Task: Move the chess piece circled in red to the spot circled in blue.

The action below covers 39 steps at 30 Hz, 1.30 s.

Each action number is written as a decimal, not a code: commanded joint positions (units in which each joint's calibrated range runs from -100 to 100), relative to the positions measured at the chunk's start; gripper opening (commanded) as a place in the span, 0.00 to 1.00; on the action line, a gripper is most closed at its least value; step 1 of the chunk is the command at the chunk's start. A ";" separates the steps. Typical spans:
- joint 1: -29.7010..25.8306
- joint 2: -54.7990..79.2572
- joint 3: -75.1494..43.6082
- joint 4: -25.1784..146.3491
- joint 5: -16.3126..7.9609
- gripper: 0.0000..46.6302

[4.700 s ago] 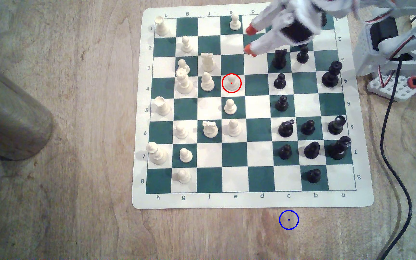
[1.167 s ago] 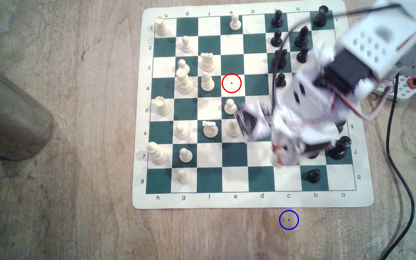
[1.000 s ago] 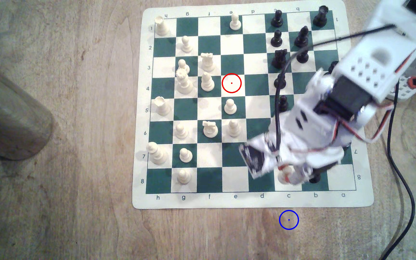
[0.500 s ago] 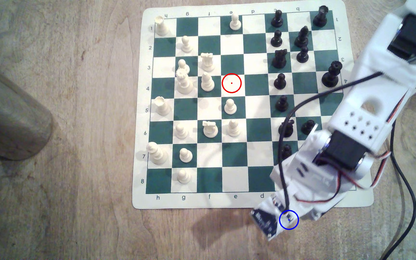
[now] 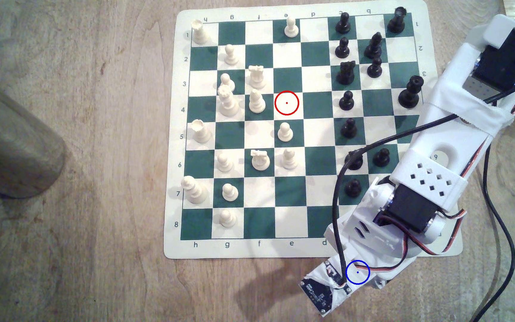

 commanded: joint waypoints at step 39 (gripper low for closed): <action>3.58 -23.11 14.53 6.33 -0.49 0.47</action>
